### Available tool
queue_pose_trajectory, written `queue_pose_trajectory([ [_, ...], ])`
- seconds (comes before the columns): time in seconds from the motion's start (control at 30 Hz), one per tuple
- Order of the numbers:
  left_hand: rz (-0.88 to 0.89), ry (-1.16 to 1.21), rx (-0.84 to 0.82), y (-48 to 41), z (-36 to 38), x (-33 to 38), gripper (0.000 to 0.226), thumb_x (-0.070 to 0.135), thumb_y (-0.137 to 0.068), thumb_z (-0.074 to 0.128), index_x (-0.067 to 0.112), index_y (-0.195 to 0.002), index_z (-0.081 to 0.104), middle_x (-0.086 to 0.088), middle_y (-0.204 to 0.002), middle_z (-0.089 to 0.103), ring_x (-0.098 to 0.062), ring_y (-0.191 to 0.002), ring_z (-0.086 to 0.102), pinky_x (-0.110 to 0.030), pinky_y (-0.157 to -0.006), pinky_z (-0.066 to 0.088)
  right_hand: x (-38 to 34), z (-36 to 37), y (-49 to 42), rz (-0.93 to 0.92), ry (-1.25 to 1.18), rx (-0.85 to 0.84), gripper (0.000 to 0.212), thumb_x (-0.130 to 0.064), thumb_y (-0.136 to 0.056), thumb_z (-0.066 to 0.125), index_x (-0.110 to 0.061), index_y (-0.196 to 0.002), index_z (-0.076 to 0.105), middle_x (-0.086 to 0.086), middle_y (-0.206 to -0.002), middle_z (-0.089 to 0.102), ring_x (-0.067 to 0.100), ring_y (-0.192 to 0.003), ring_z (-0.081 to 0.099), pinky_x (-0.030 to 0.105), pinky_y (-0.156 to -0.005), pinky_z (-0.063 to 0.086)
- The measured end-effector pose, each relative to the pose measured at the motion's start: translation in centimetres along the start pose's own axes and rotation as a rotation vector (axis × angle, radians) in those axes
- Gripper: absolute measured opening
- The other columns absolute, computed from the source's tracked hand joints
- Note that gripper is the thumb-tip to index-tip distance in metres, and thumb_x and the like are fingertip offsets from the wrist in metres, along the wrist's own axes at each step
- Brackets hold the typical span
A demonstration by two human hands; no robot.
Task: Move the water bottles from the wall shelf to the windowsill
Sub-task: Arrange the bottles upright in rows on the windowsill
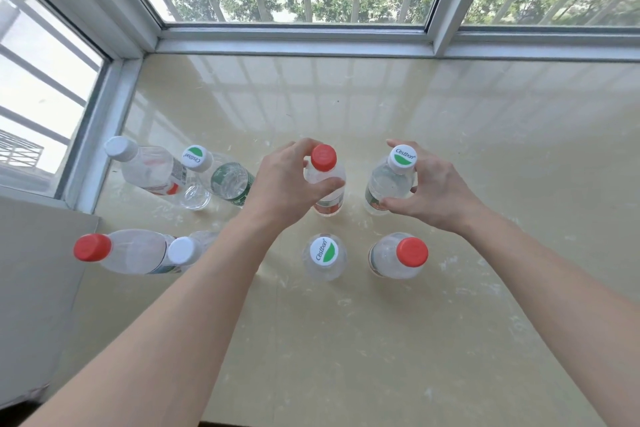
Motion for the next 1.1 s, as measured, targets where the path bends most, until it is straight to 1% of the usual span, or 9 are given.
queue_pose_trajectory([
  [0.2,-0.018,0.004,-0.002,0.2,0.4,0.6,0.033,0.035,-0.076,0.081,0.029,-0.104,0.064,0.007,-0.107,0.065,-0.012,-0.104,0.061,-0.024,-0.085,0.043,0.0,-0.5,0.2,0.004,0.02,-0.011,0.075,-0.031,-0.067,0.084,-0.034,-0.134,0.05,-0.016,-0.114,0.06,0.015,-0.102,0.057,0.043,-0.086,0.056],
  [0.33,-0.02,0.024,0.0,0.3,0.7,0.8,0.032,0.035,-0.075,0.081,0.029,-0.101,0.063,0.008,-0.107,0.064,-0.013,-0.104,0.061,-0.029,-0.089,0.046,0.1,-0.8,0.6,0.016,0.021,-0.004,0.073,-0.029,-0.069,0.083,-0.03,-0.135,0.052,-0.015,-0.112,0.06,-0.004,-0.078,0.054,0.039,-0.085,0.054],
  [0.4,-0.017,0.029,0.003,0.4,0.8,0.8,0.032,0.035,-0.075,0.081,0.029,-0.102,0.064,0.007,-0.107,0.064,-0.013,-0.104,0.062,-0.031,-0.091,0.046,0.2,-0.9,0.8,0.019,0.025,-0.006,0.073,-0.029,-0.069,0.084,-0.029,-0.135,0.053,-0.014,-0.113,0.06,-0.007,-0.076,0.053,0.036,-0.085,0.054],
  [0.47,-0.015,0.029,0.005,0.4,0.9,0.8,0.033,0.035,-0.076,0.08,0.028,-0.104,0.064,0.006,-0.108,0.064,-0.014,-0.104,0.061,-0.033,-0.092,0.047,0.2,-1.0,1.0,0.022,0.039,-0.006,0.073,-0.028,-0.069,0.084,-0.028,-0.135,0.053,-0.013,-0.115,0.062,0.001,-0.082,0.057,0.032,-0.086,0.051],
  [0.53,-0.015,0.033,0.007,0.4,0.9,0.8,0.034,0.035,-0.076,0.08,0.026,-0.104,0.063,0.005,-0.108,0.065,-0.015,-0.105,0.061,-0.034,-0.092,0.047,0.2,-1.1,1.1,0.019,0.046,0.001,0.072,-0.026,-0.069,0.084,-0.027,-0.134,0.054,-0.011,-0.117,0.063,0.014,-0.099,0.059,0.028,-0.088,0.046],
  [0.67,-0.022,0.026,0.02,0.4,0.9,0.6,0.036,0.035,-0.077,0.079,0.025,-0.108,0.063,0.006,-0.11,0.066,-0.014,-0.106,0.061,-0.031,-0.092,0.046,0.4,-1.2,1.3,0.004,0.05,0.003,0.072,-0.025,-0.07,0.084,-0.025,-0.135,0.054,-0.013,-0.117,0.061,0.014,-0.101,0.057,0.023,-0.086,0.041],
  [0.8,-0.007,-0.004,0.029,0.4,1.0,0.6,0.039,0.037,-0.077,0.079,0.024,-0.109,0.062,0.005,-0.11,0.065,-0.016,-0.109,0.059,-0.034,-0.094,0.045,0.6,-1.2,1.4,0.011,0.051,0.003,0.071,-0.027,-0.069,0.084,-0.026,-0.133,0.054,-0.012,-0.111,0.062,0.008,-0.081,0.058,0.031,-0.086,0.05],
  [0.93,0.009,-0.04,0.041,0.5,1.0,0.5,0.045,0.041,-0.075,0.08,0.026,-0.113,0.06,0.005,-0.11,0.062,-0.017,-0.109,0.058,-0.037,-0.092,0.048,0.8,-0.9,1.3,-0.002,0.013,-0.012,0.075,-0.03,-0.067,0.085,-0.029,-0.134,0.052,-0.014,-0.114,0.062,0.013,-0.103,0.058,0.042,-0.09,0.055],
  [1.1,0.016,-0.088,0.046,0.6,0.2,0.6,0.06,0.043,-0.076,0.079,0.026,-0.128,0.054,0.005,-0.126,0.058,-0.014,-0.12,0.053,-0.026,-0.096,0.039,0.6,-0.9,1.5,0.003,-0.003,-0.007,0.081,-0.034,-0.065,0.087,-0.033,-0.136,0.048,-0.015,-0.119,0.06,0.015,-0.11,0.057,0.043,-0.093,0.054],
])
Point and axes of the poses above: each hand's wrist, its own y-axis away from the middle knuckle, its own z-axis out of the palm, x = y × z, the point moved 3 cm from there along -y, towards the middle knuckle
